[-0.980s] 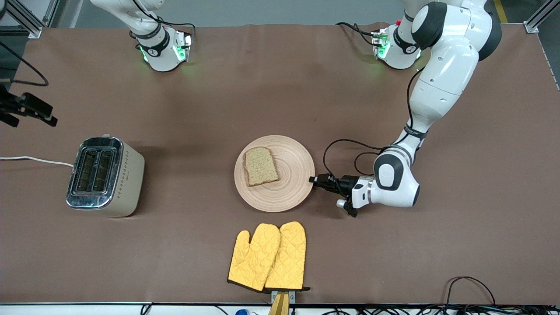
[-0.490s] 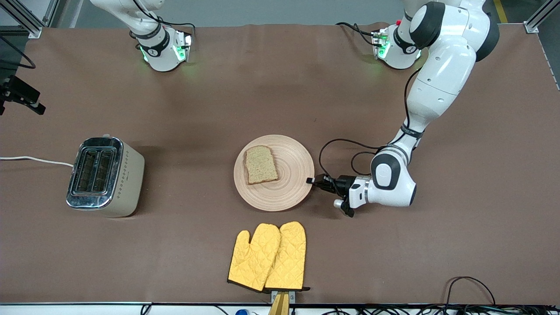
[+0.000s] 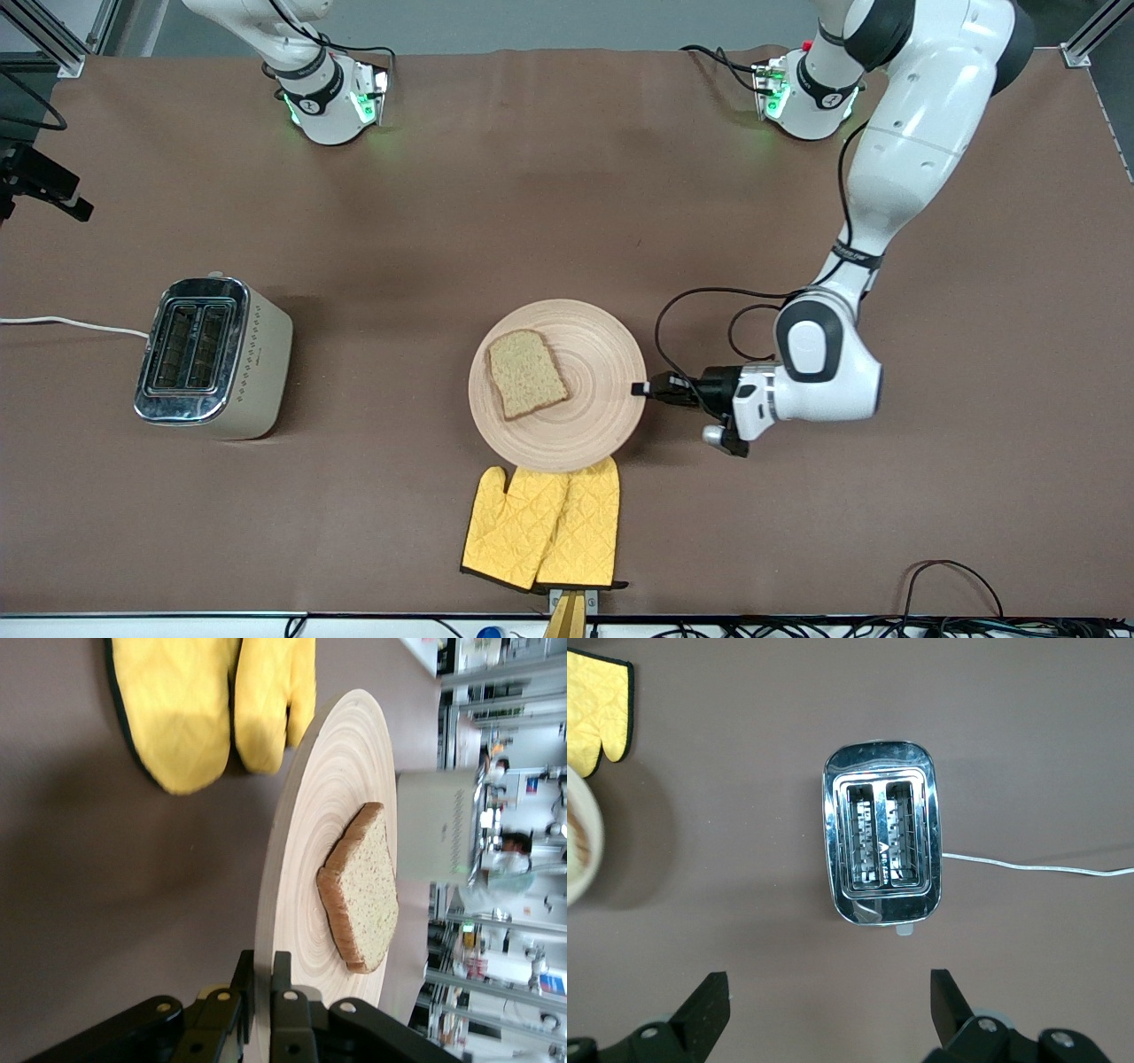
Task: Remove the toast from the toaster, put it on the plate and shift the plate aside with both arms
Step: 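Slide the wooden plate with the toast away from the toaster with the left gripper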
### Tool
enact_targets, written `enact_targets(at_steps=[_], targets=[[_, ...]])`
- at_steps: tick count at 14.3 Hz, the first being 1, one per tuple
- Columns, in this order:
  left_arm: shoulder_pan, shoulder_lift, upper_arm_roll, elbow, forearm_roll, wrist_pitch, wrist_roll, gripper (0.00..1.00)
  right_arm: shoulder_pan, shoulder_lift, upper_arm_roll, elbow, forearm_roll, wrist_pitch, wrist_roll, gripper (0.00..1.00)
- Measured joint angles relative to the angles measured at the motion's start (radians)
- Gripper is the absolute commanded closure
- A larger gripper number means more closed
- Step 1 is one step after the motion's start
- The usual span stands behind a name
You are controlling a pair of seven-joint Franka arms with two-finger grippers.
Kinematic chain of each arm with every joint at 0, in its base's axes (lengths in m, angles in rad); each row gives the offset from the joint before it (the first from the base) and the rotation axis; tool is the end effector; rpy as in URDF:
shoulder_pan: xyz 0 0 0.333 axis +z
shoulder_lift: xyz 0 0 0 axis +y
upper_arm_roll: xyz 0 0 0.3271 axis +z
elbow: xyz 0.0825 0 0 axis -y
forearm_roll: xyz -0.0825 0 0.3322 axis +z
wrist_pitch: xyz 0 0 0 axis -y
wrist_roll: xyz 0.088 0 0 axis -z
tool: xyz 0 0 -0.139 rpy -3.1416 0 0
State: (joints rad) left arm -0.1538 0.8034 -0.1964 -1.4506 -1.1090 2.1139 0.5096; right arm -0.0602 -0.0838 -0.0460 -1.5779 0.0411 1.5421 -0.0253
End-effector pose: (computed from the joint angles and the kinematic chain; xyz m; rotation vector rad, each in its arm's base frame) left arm 0.6452 -0.2744 0.2536 2.0998 -0.1093 -0.0544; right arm 0.4721 -0.0456 0.6390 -3.0966 0.1219 -0.0787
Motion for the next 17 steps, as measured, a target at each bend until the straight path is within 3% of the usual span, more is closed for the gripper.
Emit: enact_targets(at_steps=[7,17], targets=[[0.260,-0.041,0.006,-0.016,0.000,-0.026,-0.015,1.00,0.000,0.001,0.000,-0.001,0.000,-0.004,-0.025,0.00],[0.506,-0.045,0.015,-0.063,0.078,-0.025,0.098,0.99,0.000,0.002,-0.001,-0.001,0.000,-0.004,-0.026,0.00]])
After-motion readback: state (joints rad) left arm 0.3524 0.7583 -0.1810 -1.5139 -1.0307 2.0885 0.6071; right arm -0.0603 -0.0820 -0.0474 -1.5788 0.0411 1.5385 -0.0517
